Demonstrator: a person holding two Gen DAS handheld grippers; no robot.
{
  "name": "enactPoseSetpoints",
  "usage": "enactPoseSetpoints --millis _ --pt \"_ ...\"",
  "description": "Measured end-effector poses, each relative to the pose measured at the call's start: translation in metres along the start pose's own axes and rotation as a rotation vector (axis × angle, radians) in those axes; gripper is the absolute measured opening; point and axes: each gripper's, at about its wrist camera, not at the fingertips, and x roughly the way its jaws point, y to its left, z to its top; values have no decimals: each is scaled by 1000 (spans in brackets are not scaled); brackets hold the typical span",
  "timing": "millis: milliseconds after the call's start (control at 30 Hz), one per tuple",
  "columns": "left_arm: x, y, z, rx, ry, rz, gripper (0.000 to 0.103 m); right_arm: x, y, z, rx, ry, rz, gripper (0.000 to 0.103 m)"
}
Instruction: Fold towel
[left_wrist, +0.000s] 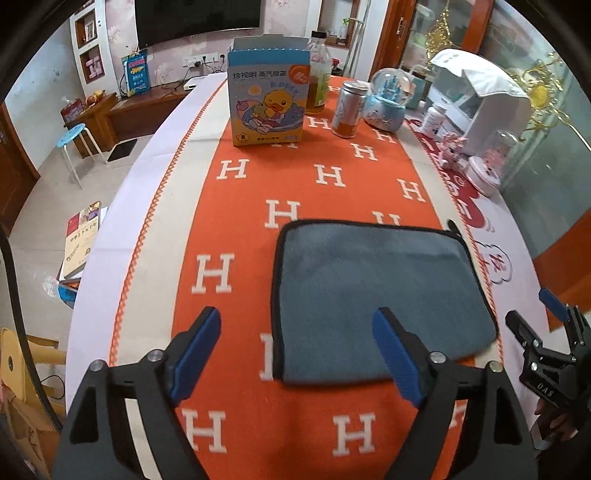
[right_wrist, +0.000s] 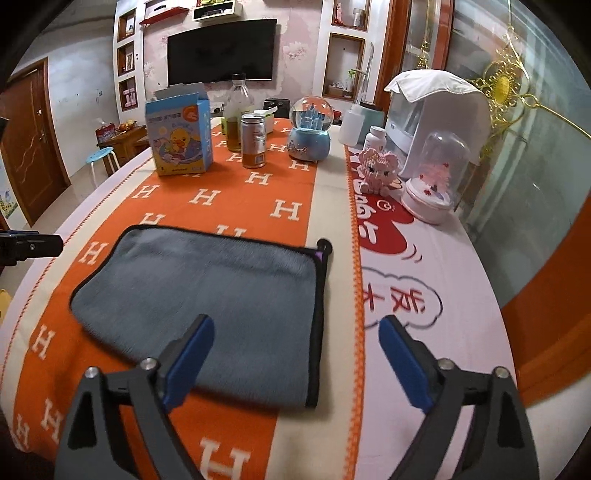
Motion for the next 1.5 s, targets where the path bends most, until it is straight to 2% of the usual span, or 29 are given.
enactPoseSetpoints --millis 133,467,733,967,1500 --pt "-17 -1 -27 -34 -5 -3 90 -21 5 -18 0 9 12 102" --pt "-52 -13 -104 -52 36 10 90 -74 16 -71 8 61 55 103" --pt "-88 -36 -145 -15 35 9 90 -115 22 -96 29 110 113 103" --pt "-125 -54 -158 16 19 1 90 -153 24 -96 44 126 150 103" --pt "-181 -85 -149 48 -67 27 90 -197 22 -68 139 157 208 103"
